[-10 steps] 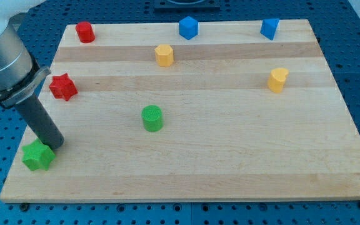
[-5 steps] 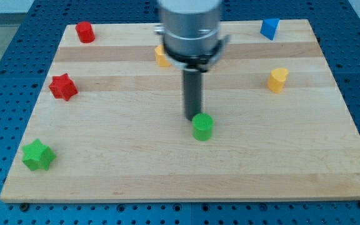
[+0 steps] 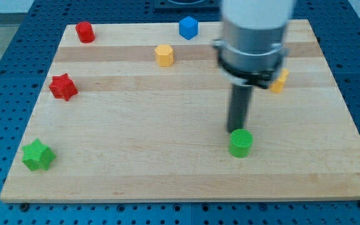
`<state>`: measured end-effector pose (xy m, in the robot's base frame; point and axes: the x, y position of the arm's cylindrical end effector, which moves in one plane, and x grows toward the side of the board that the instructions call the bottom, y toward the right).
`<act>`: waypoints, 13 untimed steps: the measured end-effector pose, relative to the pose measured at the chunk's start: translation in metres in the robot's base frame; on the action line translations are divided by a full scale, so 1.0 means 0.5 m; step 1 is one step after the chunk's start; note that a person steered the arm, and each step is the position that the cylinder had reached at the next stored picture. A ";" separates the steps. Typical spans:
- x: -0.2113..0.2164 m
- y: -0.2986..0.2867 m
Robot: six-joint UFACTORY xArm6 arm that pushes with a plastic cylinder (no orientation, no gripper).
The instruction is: Place green circle at the bottom right side of the board
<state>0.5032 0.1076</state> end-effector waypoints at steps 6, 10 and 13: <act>0.068 0.086; 0.004 0.217; 0.028 0.234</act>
<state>0.5175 0.2248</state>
